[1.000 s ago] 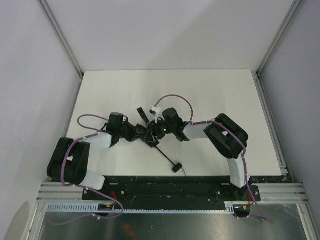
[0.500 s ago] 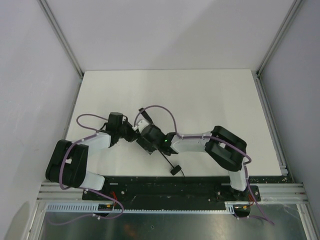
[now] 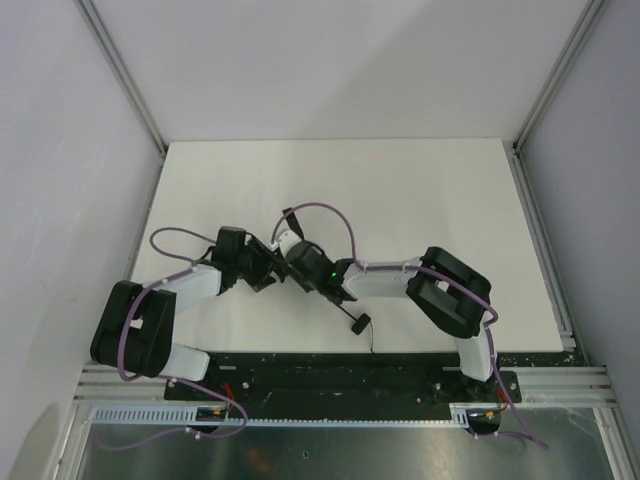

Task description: Put away the umbrella

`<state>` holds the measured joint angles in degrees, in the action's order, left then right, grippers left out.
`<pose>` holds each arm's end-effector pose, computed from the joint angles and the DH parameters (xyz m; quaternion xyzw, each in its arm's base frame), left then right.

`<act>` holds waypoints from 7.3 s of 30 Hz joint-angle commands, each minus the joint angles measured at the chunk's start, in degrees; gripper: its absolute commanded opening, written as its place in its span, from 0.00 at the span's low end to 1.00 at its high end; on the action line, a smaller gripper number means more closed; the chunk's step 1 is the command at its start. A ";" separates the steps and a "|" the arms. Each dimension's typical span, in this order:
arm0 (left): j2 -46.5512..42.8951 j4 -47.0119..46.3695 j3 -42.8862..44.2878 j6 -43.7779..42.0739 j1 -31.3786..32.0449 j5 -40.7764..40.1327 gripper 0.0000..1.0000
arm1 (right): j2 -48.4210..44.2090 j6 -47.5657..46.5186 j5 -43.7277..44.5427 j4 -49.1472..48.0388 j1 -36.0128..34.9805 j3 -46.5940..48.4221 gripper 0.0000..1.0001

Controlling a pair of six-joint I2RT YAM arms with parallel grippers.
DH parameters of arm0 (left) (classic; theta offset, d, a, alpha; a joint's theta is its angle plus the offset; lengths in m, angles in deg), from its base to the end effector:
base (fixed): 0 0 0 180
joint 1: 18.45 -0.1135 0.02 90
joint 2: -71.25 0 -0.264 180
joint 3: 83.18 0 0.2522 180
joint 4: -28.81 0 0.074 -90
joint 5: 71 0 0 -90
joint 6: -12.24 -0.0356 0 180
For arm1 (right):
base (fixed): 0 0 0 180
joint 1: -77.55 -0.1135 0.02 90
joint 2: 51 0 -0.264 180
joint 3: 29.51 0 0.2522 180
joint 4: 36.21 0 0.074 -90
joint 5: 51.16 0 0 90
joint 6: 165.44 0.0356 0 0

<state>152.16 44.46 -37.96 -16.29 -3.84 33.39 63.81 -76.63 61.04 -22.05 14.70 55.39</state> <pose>0.2405 -0.0718 0.1423 -0.3342 0.8755 -0.2954 0.1858 0.2065 0.3731 0.1530 -0.4154 0.8059 0.0440 0.4196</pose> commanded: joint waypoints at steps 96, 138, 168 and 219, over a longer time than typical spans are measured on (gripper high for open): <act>7.93 0.42 -4.08 -6.73 3.50 -0.09 0.05 | 7.34 45.42 -68.01 -35.08 21.07 -13.80 0.01; -11.24 0.52 -3.62 -11.87 2.45 4.66 0.60 | -1.16 14.43 -33.77 -13.09 13.22 -11.42 0.00; -14.75 9.22 5.52 -31.21 -3.33 6.28 0.61 | 0.37 21.94 -55.41 -22.68 21.98 -15.06 0.00; -7.23 29.49 24.32 -37.53 35.37 -52.03 0.00 | -19.89 38.96 -43.97 -30.61 24.99 -19.48 0.00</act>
<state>147.89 70.08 -12.69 -54.60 28.01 -9.42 47.39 -41.92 11.73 -46.24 37.28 34.93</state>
